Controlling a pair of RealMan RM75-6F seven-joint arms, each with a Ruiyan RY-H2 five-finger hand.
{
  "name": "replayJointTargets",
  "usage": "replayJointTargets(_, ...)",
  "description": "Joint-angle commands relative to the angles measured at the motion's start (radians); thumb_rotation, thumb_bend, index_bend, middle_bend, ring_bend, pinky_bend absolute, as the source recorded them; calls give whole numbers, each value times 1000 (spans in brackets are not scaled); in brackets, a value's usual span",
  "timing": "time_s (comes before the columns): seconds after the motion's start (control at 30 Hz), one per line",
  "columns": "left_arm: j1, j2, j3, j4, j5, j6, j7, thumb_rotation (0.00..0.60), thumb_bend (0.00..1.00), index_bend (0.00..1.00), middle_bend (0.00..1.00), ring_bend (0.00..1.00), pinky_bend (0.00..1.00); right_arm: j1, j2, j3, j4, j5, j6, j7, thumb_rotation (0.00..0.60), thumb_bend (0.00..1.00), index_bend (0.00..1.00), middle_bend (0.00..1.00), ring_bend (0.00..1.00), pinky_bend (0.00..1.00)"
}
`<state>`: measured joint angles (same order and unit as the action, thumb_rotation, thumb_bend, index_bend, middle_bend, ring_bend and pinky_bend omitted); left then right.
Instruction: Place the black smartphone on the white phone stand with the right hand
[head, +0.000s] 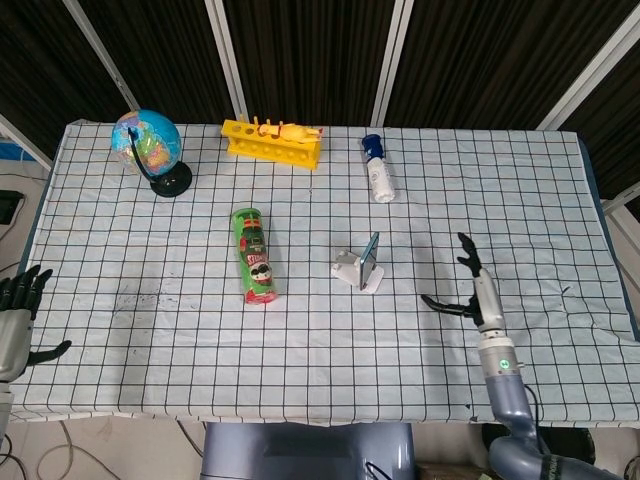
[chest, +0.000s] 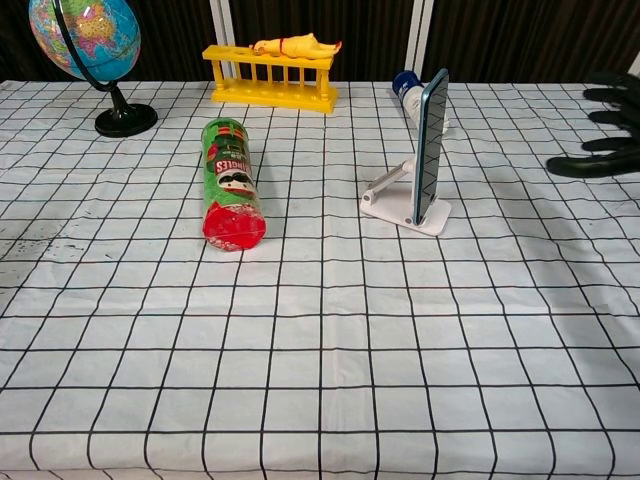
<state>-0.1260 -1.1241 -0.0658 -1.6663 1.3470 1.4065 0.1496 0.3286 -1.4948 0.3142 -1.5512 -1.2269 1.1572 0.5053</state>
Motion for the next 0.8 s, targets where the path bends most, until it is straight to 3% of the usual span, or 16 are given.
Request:
replayJointTargets(0.03,2,-2,1,3,5,5,1,600,0,0,0,0,0,-64,138,-44,-89,-21,17,-55,600,93,0,11,0,143)
replayJointTargets(0.2,6,-8,3,12,17,19,9,600,0,0,0,0,0,-114,268,-121,-111,-72,41,-186,600,94,0,0,0,143)
replayJointTargets(0.37,8,-16,3,21,29,33,17,600,0,0,0,0,0,-152,347,-166,-115,-123,114,-353,600,93,0,0,0,143)
replayJointTargets(0.57,11,-20,2,26,32,42,24,600,0,0,0,0,0,-201,360,-203,-59,-157,217,-536,600,82,0,0,0,143)
replayJointTargets(0.8,12,-21,-1,30,33,45,29,600,0,0,0,0,0,-213,335,-205,-38,-155,263,-642,600,73,0,0,0,143)
